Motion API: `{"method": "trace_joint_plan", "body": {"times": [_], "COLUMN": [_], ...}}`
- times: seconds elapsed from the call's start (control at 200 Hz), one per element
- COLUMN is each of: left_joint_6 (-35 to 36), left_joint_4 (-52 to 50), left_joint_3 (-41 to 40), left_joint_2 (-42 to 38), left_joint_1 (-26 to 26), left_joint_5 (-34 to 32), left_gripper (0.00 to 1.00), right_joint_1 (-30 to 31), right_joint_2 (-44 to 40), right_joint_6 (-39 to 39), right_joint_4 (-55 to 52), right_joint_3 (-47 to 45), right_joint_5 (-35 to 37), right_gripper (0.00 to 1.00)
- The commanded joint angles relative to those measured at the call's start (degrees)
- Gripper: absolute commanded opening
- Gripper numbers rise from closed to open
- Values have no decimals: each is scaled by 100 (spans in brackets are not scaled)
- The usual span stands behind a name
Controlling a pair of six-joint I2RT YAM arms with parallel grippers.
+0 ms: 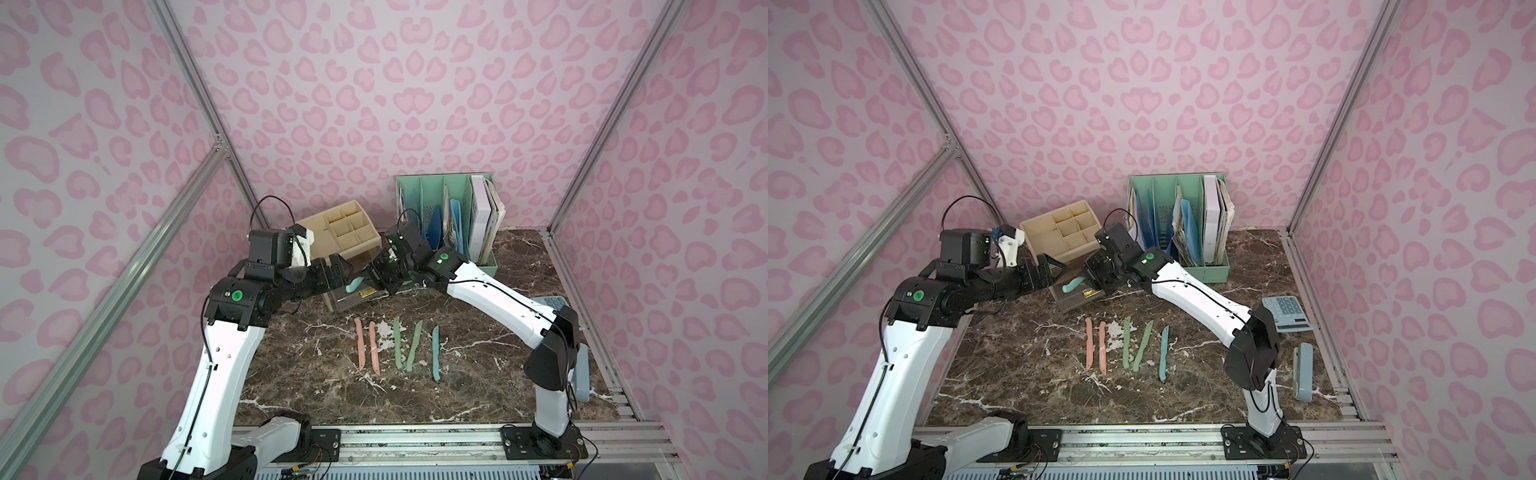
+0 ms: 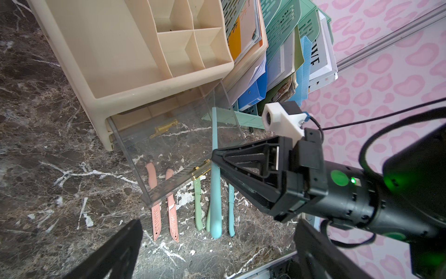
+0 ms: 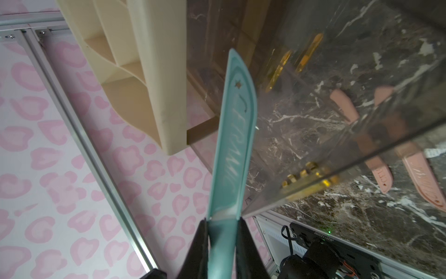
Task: Place the fruit knives into the drawer by color
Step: Place the fruit knife in the drawer.
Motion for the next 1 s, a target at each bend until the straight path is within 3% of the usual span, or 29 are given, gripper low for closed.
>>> {"method": "trace_joint_plan", "body": {"times": [0.0,0.29,0.525,0.995], "left_joint_6": [6,6,56,-36], "left_joint_4": [82,110,88,188], "left_joint_3": [66,68,104,-13], "left_joint_2": [-10,-11,-1,26], "left_joint_1": [26,43,56,49], "left_joint_5": [37,90,57,184], "left_gripper": [99,99,99,99], "right_joint_1": [-11,-149,-163,-187], "right_joint_2": [83,549,671,588], "right_joint_6": [-63,-206,-215,-815], "right_joint_4": [26,-106,-124,-162], "right_joint_3": [104,610,687,1059], "right_joint_5": [188,160,96,-197], "right_gripper": [13,19,37,38]}}
